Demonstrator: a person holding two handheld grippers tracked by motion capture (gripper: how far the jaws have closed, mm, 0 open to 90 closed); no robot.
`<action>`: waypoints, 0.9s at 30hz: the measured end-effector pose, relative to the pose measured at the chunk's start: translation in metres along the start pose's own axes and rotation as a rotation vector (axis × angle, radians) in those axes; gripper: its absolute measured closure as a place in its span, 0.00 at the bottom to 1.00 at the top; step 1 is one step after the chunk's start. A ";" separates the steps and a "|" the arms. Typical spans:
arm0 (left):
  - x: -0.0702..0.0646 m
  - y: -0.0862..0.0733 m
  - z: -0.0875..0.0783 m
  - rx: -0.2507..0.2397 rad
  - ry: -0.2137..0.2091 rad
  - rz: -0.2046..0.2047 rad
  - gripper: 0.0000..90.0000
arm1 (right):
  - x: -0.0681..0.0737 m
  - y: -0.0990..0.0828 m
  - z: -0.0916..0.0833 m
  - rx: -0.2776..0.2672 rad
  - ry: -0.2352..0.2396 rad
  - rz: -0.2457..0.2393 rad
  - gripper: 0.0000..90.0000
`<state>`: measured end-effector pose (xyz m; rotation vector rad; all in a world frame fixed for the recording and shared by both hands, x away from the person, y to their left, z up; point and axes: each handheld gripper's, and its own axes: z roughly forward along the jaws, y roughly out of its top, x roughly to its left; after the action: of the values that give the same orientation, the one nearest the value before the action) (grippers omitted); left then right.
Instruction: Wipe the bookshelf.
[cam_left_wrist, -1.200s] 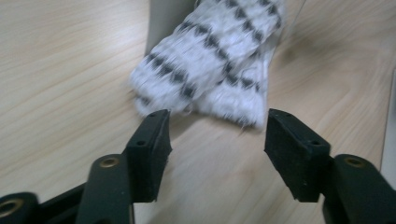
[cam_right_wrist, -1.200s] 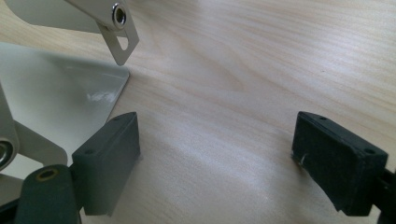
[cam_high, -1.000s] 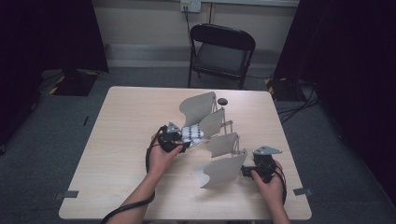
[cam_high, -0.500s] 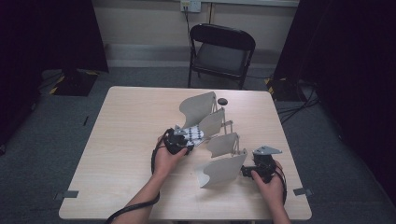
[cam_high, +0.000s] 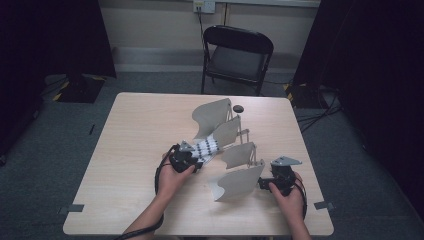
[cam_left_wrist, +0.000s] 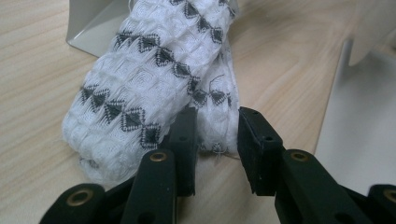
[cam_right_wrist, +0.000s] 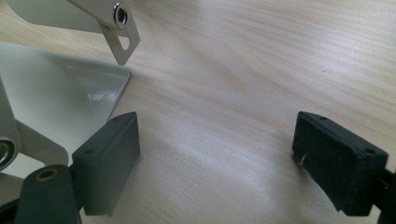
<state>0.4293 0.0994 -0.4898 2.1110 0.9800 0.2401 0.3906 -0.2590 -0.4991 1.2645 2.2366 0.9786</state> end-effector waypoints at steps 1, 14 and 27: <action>-0.001 0.000 -0.001 0.002 0.009 0.005 0.76 | 0.000 0.000 0.000 0.000 0.000 0.000 0.16; 0.012 0.024 0.005 -0.103 0.101 0.097 0.50 | 0.000 0.000 0.000 0.000 0.000 0.001 0.16; 0.012 0.017 0.019 -0.024 0.130 0.162 0.62 | 0.000 0.000 0.000 0.000 0.000 0.000 0.16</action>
<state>0.4562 0.0906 -0.4923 2.1763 0.8755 0.4740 0.3906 -0.2590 -0.4992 1.2644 2.2366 0.9790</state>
